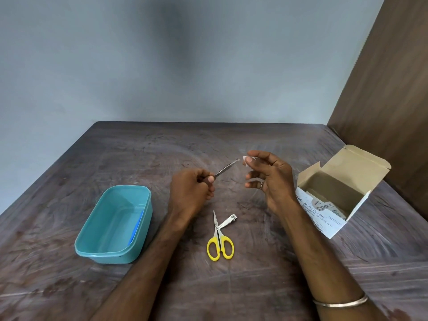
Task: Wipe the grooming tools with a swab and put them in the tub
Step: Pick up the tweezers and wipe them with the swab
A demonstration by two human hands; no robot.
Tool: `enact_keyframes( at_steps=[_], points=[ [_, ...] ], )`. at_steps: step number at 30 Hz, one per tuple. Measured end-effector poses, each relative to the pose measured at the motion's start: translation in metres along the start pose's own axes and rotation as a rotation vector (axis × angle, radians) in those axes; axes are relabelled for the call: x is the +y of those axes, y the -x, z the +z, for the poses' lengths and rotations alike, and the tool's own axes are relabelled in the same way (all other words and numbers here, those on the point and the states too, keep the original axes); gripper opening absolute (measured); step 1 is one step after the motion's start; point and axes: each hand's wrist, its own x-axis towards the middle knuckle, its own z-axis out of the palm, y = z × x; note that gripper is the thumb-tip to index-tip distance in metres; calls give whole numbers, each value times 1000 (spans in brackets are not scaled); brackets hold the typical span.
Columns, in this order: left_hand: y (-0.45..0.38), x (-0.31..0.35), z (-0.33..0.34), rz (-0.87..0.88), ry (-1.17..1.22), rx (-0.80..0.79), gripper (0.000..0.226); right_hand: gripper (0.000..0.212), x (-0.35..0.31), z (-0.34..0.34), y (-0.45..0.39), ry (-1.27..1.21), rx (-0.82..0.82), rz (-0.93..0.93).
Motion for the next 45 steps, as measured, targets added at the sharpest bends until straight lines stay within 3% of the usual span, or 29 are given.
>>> enact_keyframes(
  at_steps=[6,14,21,29,41,45],
  points=[
    [-1,-1,0,-106,169,14,16,26,4,3,1,55,-78,-52],
    [2,0,5,-25,136,24,18,12,8,9,4,44,-44,-25],
    [9,5,8,28,168,-48,10,22,11,10,3,47,-16,-25],
    [9,4,9,64,222,-27,12,33,15,14,6,159,-161,6],
    [13,12,5,-17,396,-85,14,12,21,21,13,199,-154,-110],
    [10,11,2,-29,338,13,13,15,22,25,16,184,-127,-154]
  ],
)
